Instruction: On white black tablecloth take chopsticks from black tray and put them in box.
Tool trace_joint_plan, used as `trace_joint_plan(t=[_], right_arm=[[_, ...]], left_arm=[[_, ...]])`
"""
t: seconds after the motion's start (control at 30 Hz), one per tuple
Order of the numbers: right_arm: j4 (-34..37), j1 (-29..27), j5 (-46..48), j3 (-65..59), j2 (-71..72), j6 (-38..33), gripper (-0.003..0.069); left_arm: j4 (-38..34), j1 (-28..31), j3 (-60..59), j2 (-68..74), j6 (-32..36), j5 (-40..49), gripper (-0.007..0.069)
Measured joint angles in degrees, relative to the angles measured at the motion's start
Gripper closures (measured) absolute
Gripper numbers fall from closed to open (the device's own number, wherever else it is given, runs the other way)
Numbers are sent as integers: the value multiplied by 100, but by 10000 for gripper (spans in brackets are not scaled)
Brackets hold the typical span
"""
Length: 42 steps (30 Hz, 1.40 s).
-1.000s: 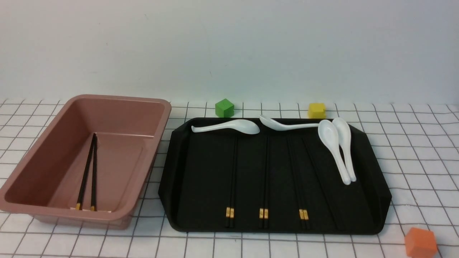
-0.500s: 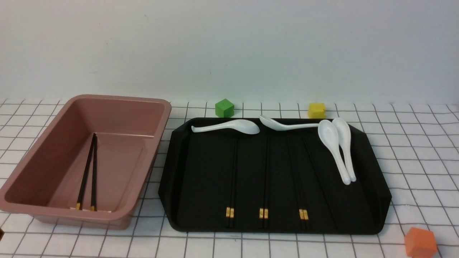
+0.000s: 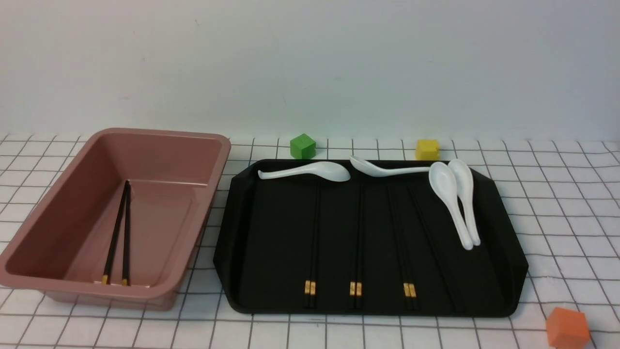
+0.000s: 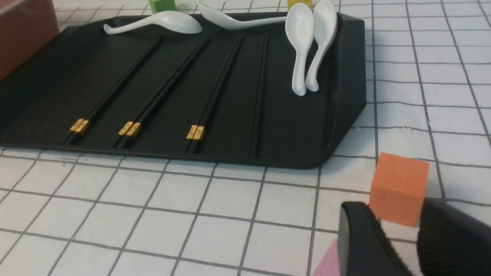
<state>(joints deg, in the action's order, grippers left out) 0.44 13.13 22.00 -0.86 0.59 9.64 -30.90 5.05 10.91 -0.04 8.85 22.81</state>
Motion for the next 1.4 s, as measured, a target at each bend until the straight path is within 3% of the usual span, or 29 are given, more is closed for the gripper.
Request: trace_joint_plan(t=[0.23,0.37,1.4], right_arm=[[0,0,0,0,0,0,419],[0,0,0,0,0,0,419],[0,0,0,0,0,0,419]], left_arm=[[2049,-577,-931,-6,-2179,-276,637],[2792,-809,-1237,-19,-2791,-432,637],[3042,-823,-1260,-61,-2932,-138,624]])
